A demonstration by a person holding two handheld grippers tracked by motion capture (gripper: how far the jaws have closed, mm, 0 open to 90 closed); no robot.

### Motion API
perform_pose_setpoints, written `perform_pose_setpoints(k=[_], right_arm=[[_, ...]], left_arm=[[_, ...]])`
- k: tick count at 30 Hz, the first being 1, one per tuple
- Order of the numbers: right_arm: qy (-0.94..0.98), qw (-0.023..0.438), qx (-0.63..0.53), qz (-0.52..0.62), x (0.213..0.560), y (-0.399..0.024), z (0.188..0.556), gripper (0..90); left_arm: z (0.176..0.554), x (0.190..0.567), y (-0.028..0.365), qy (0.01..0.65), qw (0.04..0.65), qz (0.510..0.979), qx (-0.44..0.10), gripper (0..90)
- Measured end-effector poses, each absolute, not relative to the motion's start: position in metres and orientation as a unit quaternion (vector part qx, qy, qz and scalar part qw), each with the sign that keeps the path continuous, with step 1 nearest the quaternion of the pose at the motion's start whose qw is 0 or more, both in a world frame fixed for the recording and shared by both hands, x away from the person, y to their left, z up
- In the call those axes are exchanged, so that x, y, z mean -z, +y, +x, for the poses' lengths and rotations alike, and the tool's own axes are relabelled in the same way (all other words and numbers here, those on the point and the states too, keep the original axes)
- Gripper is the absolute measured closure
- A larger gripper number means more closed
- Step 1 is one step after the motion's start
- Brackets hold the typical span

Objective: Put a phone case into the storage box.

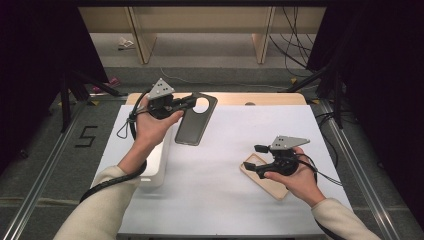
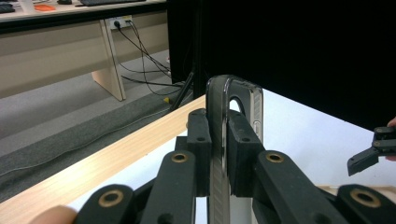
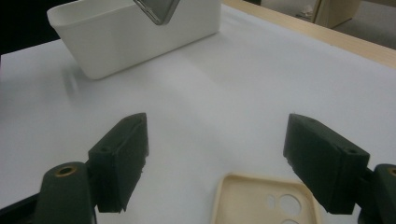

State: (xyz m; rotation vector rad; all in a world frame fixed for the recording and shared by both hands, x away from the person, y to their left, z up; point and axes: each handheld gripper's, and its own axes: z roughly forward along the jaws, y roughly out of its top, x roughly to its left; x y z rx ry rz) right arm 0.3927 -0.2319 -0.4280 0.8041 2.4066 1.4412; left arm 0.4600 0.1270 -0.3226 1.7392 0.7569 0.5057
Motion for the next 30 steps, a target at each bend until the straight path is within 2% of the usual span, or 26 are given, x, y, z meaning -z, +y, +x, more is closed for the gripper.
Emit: perform_pose_setpoints(k=[30], right_arm=[[0.815,0.118,-0.492,0.283,0.429,-0.24,0.39,17.5]], left_arm=[[0.481,0.307,0.158,0.316,0.567,0.724,-0.232,80.8]])
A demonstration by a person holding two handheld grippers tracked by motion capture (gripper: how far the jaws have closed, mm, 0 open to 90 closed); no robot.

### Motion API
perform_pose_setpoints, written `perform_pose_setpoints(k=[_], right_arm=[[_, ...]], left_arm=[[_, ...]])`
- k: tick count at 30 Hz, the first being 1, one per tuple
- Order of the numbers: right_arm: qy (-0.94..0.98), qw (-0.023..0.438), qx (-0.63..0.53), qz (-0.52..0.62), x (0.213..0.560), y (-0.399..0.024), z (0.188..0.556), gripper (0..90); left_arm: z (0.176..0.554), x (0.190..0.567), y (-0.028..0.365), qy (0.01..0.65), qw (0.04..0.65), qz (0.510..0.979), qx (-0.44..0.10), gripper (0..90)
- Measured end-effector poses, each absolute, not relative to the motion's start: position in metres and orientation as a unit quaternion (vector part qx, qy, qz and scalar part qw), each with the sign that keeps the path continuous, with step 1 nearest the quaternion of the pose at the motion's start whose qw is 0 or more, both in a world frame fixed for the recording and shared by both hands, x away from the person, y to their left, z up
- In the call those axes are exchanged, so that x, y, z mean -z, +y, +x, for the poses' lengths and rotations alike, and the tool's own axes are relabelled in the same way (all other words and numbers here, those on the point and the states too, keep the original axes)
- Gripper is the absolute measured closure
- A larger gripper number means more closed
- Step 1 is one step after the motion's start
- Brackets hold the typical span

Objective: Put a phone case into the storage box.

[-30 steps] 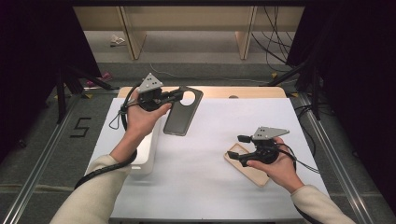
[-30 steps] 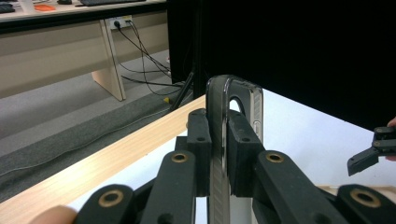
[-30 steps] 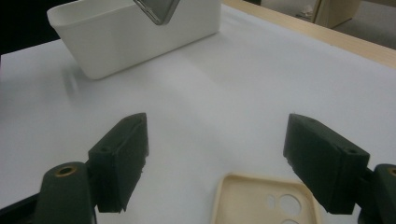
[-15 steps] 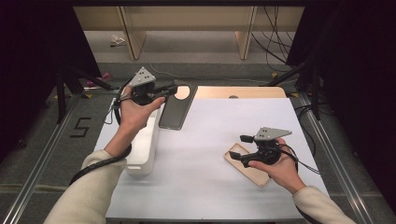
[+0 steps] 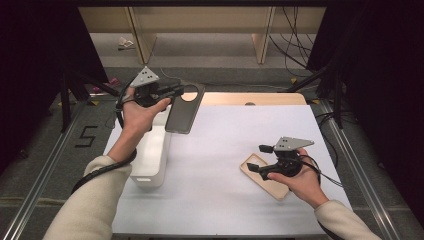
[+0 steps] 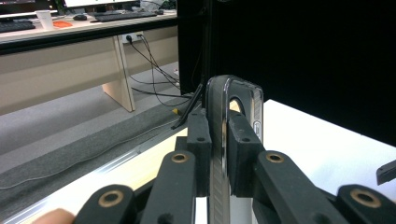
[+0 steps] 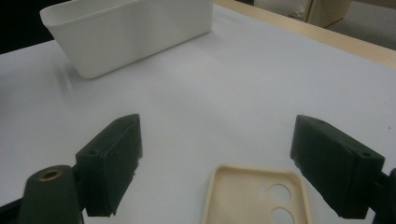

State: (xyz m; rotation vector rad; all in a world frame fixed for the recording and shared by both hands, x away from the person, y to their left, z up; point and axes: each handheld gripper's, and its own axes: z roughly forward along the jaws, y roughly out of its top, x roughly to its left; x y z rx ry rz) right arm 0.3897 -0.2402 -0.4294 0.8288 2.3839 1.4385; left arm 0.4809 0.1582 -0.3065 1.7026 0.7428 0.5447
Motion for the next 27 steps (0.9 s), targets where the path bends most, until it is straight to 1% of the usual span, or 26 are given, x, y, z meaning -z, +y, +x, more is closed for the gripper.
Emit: perform_pose_setpoints(k=[4,27], right_arm=[[0.815,0.118,-0.492,0.284,0.43,-0.241,0.39,17.5],[0.813,0.119,-0.493,0.286,0.431,-0.242,0.391,17.8]], left_arm=[[0.484,0.306,0.161,0.306,0.562,0.73,-0.24,80.8],[0.51,0.296,0.191,0.321,0.554,0.724,-0.256,80.8]])
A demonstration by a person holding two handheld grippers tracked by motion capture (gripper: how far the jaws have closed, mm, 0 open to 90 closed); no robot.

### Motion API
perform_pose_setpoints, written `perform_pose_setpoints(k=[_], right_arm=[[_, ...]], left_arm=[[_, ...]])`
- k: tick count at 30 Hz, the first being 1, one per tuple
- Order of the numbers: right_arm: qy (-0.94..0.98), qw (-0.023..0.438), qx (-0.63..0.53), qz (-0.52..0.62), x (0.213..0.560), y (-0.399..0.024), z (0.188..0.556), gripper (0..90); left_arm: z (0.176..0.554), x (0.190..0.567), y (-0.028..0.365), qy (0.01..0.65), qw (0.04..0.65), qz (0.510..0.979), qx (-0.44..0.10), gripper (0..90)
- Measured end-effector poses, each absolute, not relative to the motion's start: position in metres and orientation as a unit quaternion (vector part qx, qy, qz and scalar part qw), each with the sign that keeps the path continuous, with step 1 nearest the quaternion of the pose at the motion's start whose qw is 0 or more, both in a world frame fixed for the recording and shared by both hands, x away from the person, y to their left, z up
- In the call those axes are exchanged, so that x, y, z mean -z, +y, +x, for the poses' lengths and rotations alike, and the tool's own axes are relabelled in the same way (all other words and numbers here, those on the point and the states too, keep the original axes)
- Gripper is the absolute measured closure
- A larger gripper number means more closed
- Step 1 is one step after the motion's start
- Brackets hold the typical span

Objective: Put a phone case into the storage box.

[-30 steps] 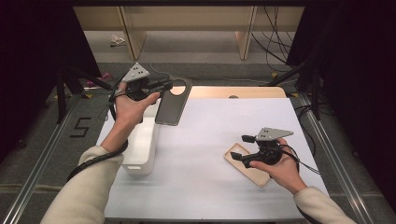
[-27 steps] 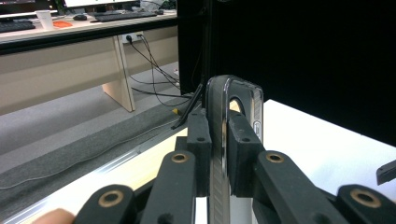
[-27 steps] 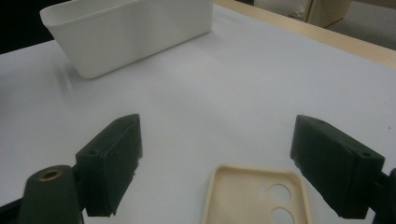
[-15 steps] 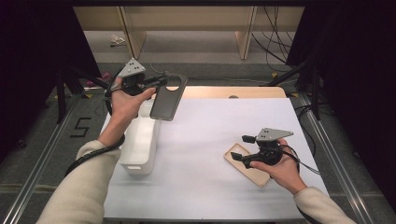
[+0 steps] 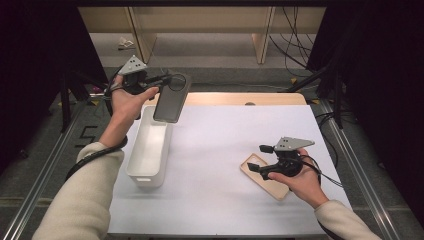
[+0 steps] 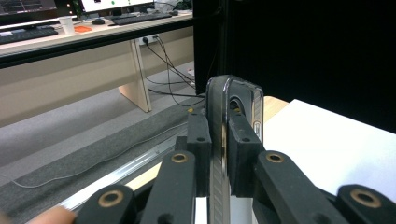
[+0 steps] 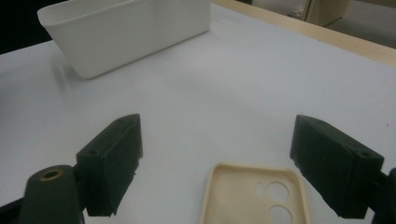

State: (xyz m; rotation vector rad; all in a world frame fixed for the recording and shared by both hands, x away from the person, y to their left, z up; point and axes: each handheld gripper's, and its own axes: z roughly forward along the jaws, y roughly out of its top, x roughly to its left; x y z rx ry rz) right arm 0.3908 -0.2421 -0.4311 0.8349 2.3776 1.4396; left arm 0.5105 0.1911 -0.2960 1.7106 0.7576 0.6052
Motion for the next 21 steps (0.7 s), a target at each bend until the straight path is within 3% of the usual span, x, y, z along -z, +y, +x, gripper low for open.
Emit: perform_pose_setpoints(k=[21], right_arm=[[0.812,0.117,-0.493,0.289,0.433,-0.244,0.392,17.8]], left_arm=[[0.532,0.306,0.21,0.35,0.539,0.717,-0.269,80.8]])
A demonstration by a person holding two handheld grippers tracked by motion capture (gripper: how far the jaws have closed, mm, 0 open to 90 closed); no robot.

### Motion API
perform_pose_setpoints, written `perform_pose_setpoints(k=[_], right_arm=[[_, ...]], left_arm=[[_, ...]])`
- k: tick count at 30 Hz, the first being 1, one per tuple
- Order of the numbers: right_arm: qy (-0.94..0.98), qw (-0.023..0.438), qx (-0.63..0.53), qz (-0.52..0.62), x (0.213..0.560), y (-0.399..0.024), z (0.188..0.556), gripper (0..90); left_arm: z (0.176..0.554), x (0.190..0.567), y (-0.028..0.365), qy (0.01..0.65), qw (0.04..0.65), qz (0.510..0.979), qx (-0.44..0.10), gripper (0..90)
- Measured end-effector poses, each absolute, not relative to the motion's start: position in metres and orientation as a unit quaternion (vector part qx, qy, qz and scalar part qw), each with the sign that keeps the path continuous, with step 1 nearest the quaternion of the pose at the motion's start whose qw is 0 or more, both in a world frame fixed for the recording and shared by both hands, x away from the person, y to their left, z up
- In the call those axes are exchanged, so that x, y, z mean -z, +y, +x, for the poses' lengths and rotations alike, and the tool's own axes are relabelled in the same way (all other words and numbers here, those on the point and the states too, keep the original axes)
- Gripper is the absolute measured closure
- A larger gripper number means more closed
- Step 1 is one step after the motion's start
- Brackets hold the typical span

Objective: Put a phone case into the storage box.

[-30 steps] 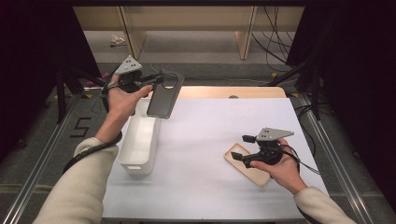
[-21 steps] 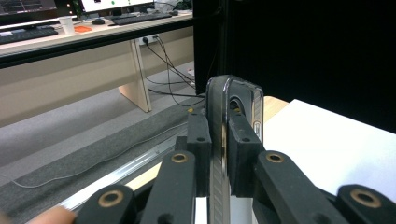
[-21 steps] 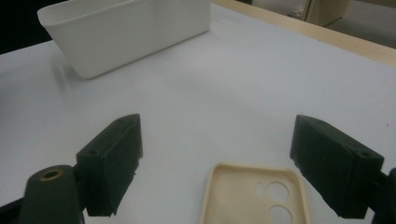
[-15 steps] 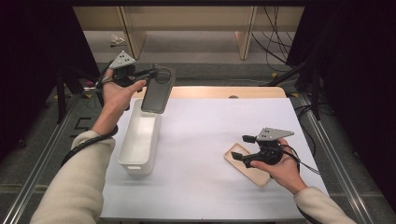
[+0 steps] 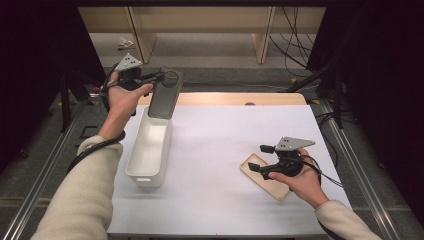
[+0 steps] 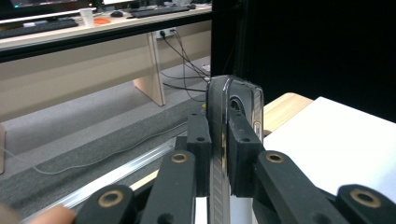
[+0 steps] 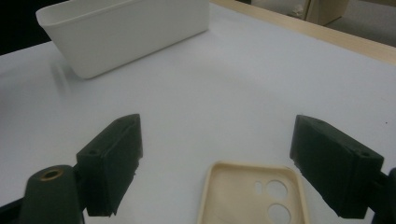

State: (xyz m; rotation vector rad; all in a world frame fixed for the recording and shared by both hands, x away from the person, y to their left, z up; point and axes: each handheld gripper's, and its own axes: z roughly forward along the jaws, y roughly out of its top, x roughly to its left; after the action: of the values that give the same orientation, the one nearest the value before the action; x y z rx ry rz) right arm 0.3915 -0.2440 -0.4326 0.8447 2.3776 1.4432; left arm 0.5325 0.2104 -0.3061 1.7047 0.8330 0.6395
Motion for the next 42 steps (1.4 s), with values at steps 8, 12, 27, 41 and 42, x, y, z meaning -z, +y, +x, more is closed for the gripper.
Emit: perform_pose_setpoints(k=[8,12,27,41,42], right_arm=[[0.812,0.118,-0.493,0.29,0.433,-0.245,0.392,18.0],[0.812,0.118,-0.493,0.29,0.434,-0.245,0.392,18.1],[0.812,0.117,-0.493,0.289,0.434,-0.245,0.391,18.1],[0.814,0.116,-0.491,0.288,0.434,-0.245,0.392,18.2],[0.814,0.117,-0.491,0.288,0.434,-0.245,0.391,18.2]], left_arm=[[0.54,0.311,0.218,0.366,0.535,0.712,-0.27,80.8],[0.543,0.314,0.219,0.367,0.529,0.715,-0.274,80.8],[0.555,0.339,0.228,0.391,0.512,0.714,-0.274,80.7],[0.558,0.359,0.235,0.409,0.504,0.713,-0.267,80.6],[0.558,0.361,0.235,0.411,0.503,0.712,-0.266,80.6]])
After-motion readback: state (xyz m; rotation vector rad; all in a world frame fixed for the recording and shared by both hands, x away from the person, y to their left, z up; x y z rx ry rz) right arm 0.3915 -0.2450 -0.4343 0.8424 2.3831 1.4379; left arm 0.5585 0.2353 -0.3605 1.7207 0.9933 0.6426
